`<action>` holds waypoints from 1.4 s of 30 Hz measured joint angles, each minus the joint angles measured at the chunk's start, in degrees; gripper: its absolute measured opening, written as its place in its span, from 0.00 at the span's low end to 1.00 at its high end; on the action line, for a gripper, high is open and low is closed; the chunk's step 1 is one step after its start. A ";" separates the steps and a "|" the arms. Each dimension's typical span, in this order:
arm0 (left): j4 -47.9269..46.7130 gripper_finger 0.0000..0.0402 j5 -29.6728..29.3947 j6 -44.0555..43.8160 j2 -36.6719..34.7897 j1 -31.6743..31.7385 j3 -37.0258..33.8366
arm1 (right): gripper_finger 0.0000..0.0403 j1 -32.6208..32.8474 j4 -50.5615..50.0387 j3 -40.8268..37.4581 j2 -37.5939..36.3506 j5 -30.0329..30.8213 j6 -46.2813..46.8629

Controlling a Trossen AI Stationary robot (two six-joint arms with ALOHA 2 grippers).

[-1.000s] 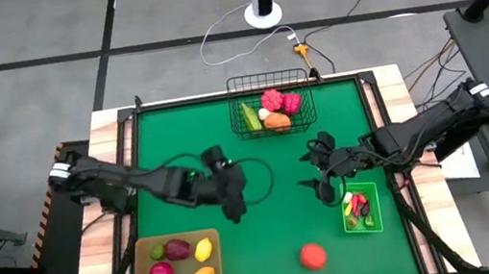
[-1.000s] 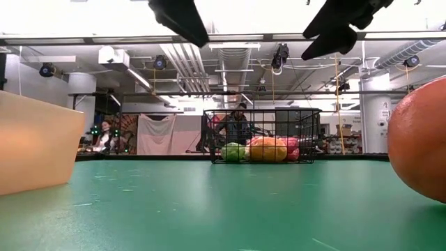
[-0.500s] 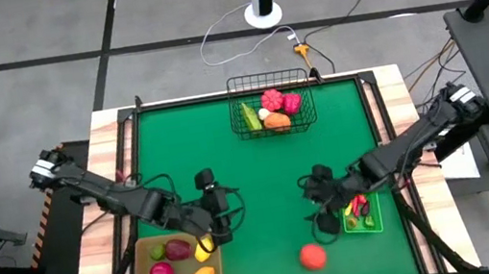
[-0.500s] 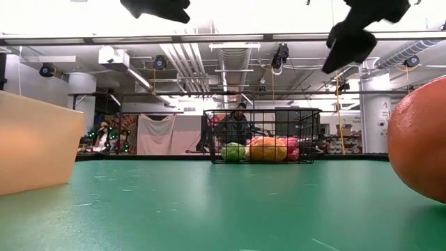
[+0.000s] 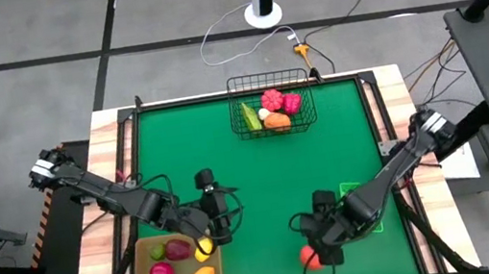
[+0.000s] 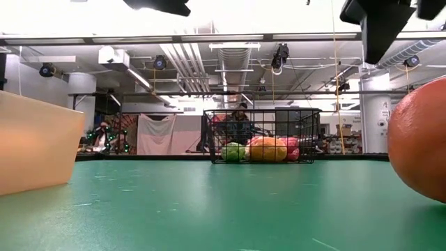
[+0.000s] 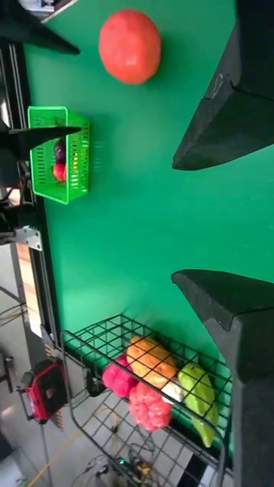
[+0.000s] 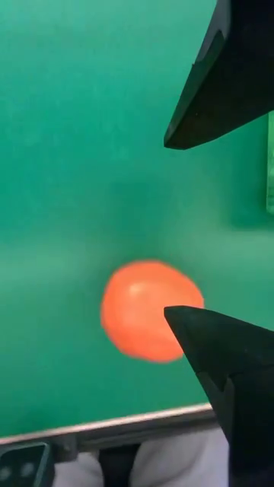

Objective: Sort produce into baskets
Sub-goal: Put the orange into the orange bin

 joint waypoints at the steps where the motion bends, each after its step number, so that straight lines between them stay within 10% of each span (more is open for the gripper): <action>1: 0.43 0.51 0.00 0.70 0.02 0.00 0.00 | 0.86 0.28 -0.54 1.07 1.17 -0.72 -0.06; 42: 7.00 0.51 -0.04 -7.20 3.23 -1.73 0.00 | 0.89 3.33 4.82 5.69 17.76 -5.96 6.94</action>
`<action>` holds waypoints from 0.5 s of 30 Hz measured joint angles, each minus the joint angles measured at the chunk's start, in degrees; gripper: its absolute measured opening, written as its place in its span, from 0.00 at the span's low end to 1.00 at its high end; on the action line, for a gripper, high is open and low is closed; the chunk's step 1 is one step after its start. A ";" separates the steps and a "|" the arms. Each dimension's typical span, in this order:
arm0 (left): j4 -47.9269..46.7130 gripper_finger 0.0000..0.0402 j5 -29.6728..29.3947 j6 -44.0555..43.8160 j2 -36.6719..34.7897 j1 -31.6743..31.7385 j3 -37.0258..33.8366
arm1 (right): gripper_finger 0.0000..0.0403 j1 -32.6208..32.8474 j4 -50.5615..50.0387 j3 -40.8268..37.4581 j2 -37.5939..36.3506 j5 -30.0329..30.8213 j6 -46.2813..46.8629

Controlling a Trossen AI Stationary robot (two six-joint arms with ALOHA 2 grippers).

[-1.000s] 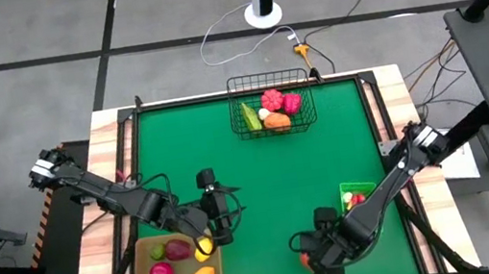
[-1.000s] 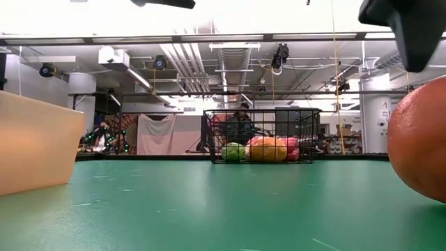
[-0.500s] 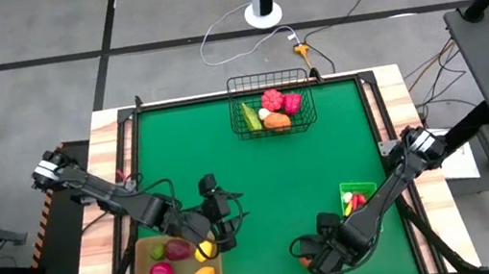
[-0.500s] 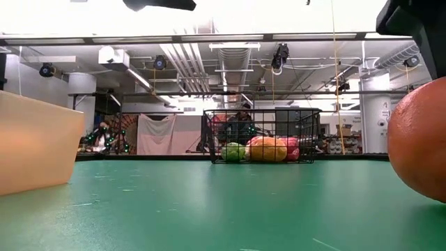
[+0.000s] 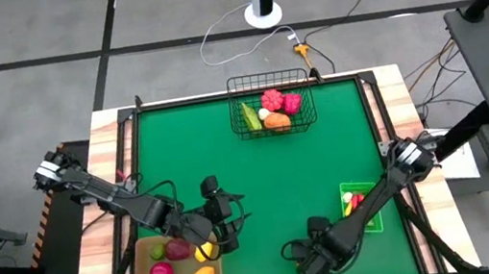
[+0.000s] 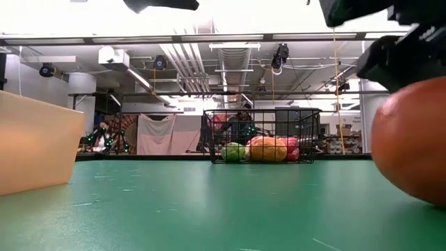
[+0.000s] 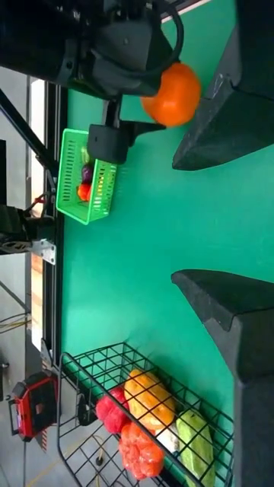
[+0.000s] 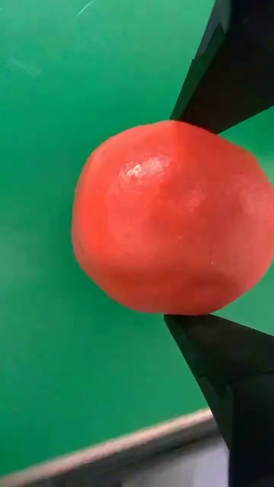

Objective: Sort produce into baskets
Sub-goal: Put the orange into the orange bin

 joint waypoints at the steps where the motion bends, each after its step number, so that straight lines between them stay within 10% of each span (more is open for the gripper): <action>1: 0.01 0.51 0.00 0.01 0.00 0.00 0.00 | 0.89 -0.01 0.81 0.00 0.00 0.00 -0.20; 15: 0.21 0.51 0.01 -0.85 0.00 0.00 -0.02 | 0.80 -0.46 -0.85 0.13 -2.97 0.47 -0.80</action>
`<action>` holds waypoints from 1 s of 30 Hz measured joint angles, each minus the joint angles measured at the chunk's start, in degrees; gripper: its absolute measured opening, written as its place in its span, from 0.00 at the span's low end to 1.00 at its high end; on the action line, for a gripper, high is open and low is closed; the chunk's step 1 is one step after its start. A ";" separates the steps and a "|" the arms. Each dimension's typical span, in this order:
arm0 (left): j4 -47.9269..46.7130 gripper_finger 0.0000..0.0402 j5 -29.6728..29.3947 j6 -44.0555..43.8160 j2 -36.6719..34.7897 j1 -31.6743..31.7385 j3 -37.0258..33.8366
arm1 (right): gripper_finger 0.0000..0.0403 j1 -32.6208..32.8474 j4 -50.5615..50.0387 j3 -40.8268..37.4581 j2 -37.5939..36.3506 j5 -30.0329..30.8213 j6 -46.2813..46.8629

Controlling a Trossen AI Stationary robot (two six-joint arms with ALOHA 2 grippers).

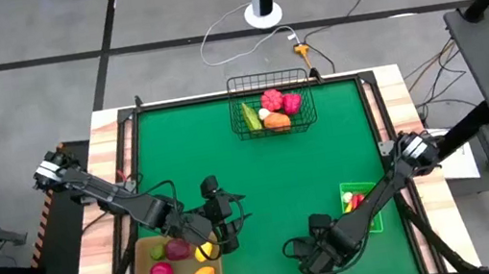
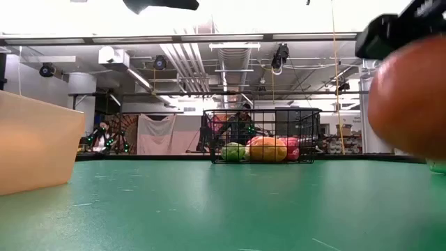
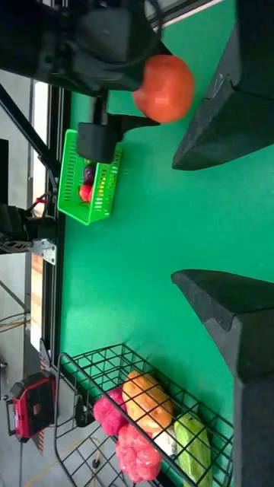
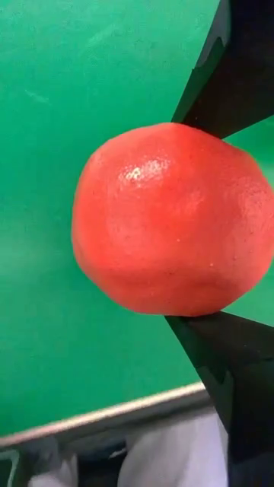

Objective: Sort produce into baskets
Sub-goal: Put the orange into the orange bin

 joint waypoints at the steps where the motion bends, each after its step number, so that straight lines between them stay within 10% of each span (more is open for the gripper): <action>1: -0.12 0.51 0.02 -0.30 0.00 0.00 0.00 | 0.80 -0.12 -0.30 0.00 -0.74 0.07 0.00; 30: -25.34 0.51 9.22 -15.93 -0.76 -6.07 4.69 | 0.81 -8.92 5.54 0.04 -10.63 12.90 -22.42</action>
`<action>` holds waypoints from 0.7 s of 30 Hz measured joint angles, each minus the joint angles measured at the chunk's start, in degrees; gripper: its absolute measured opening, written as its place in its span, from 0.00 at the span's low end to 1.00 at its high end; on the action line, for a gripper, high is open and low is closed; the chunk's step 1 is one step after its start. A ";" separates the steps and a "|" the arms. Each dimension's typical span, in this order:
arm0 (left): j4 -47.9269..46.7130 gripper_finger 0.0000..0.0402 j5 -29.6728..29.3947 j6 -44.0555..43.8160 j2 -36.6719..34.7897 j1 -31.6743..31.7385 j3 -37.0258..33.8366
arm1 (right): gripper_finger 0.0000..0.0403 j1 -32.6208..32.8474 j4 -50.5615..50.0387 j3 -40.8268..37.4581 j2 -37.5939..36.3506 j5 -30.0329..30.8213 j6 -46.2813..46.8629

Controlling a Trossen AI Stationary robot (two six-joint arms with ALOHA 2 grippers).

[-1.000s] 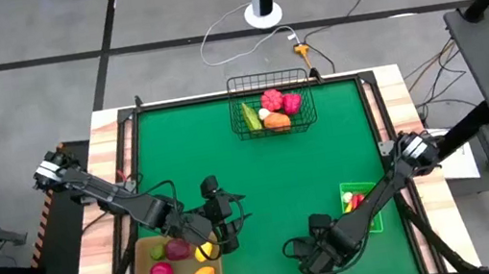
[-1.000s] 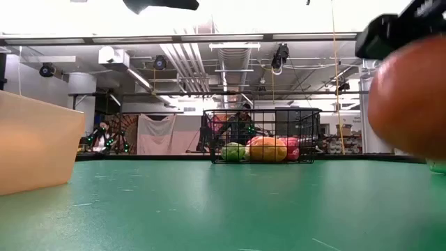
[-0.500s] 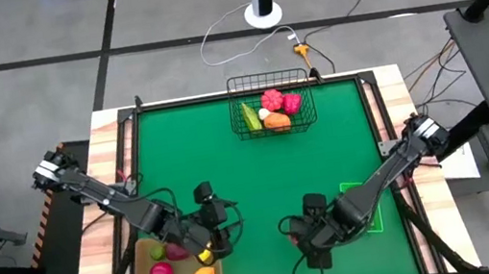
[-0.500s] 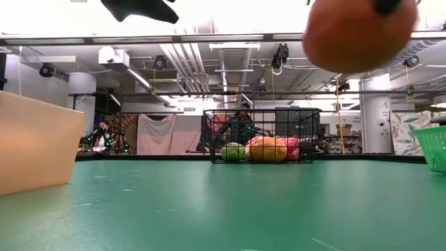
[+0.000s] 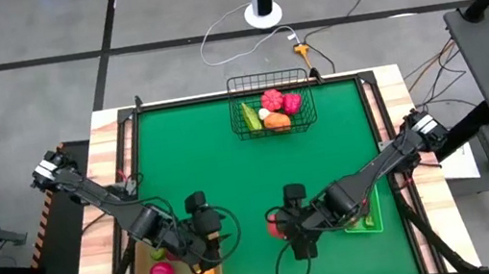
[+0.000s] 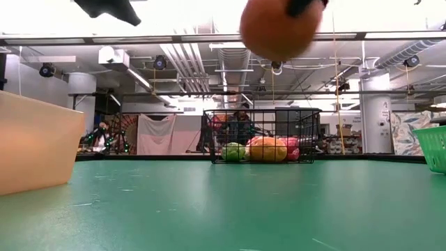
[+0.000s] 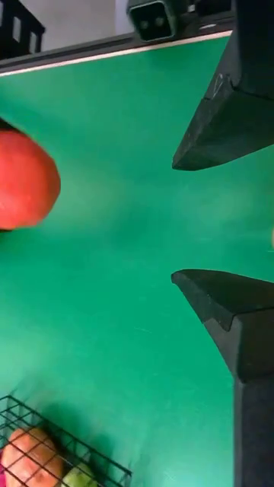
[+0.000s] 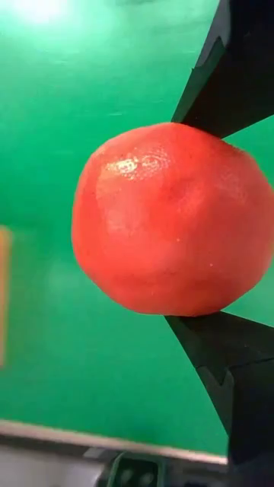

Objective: Sort produce into baskets
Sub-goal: Put the orange into the orange bin

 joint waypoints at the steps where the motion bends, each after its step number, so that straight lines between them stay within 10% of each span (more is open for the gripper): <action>1: -1.50 0.51 0.03 -0.57 0.00 -0.33 0.65 | 0.81 0.01 1.95 0.00 0.00 0.35 -1.60; 21: -26.43 0.51 -11.04 -6.54 -0.07 -9.00 20.52 | 0.81 -2.05 46.59 -0.31 8.65 0.57 -25.80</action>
